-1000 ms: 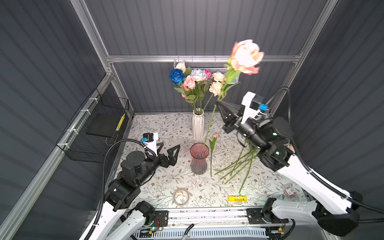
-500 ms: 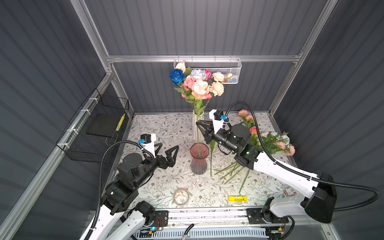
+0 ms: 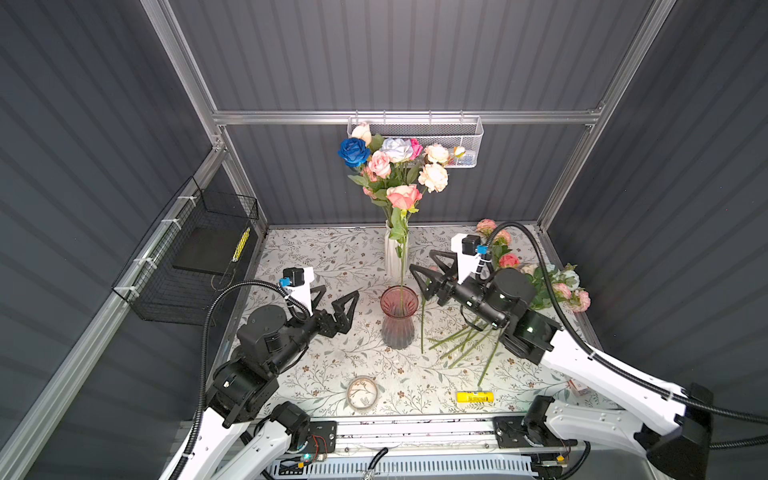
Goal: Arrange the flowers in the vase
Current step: 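Move the right gripper back to the pile and grasp flower stems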
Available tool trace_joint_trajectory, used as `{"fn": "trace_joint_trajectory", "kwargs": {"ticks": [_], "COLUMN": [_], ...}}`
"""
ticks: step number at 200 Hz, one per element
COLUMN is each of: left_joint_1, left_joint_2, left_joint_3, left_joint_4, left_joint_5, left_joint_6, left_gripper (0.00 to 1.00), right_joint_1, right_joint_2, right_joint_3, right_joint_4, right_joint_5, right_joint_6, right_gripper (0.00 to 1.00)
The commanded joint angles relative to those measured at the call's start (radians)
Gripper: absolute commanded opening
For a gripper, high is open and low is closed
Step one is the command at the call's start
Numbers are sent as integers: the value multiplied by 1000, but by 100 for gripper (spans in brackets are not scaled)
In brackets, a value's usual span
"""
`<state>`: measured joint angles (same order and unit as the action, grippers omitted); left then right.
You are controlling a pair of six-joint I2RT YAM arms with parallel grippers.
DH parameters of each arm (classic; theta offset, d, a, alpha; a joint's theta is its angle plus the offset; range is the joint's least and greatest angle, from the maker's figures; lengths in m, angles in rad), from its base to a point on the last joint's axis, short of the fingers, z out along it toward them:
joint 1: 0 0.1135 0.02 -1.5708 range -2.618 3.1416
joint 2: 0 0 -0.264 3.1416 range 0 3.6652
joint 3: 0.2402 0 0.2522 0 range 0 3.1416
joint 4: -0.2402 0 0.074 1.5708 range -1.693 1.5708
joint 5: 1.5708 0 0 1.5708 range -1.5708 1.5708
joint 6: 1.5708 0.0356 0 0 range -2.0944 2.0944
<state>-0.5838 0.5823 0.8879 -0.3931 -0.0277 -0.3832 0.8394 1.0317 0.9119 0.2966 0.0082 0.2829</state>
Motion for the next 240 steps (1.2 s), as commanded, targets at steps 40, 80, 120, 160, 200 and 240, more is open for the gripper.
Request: {"fn": "trace_joint_trajectory", "kwargs": {"ticks": [40, 80, 120, 160, 200, 240], "left_joint_1": [-6, -6, -6, -5, -5, -6], "left_joint_2": [-30, -50, -56, -65, -79, -84], "left_joint_3": [-35, -60, -78, -83, -84, -84], "left_joint_4": [49, 45, 44, 40, 34, 27], "left_joint_5": [-1, -9, -9, -15, -20, -28], "left_joint_6": [20, 6, 0, -8, -8, -4], "left_gripper": [100, 100, 100, 100, 100, 100], "right_joint_1": [-156, -460, -605, -665, -678, -687], "right_joint_2": [-101, -15, 180, 319, 386, 438], "right_joint_3": [-55, -168, -151, -151, -149, -139], "right_joint_4": [-540, -638, -635, -604, -558, -546], "right_joint_5": [268, 157, 158, 162, 175, 164], "right_joint_6": [327, 446, 403, 436, 442, 459], "right_gripper": [65, 60, 51, 42, 37, 33]}}
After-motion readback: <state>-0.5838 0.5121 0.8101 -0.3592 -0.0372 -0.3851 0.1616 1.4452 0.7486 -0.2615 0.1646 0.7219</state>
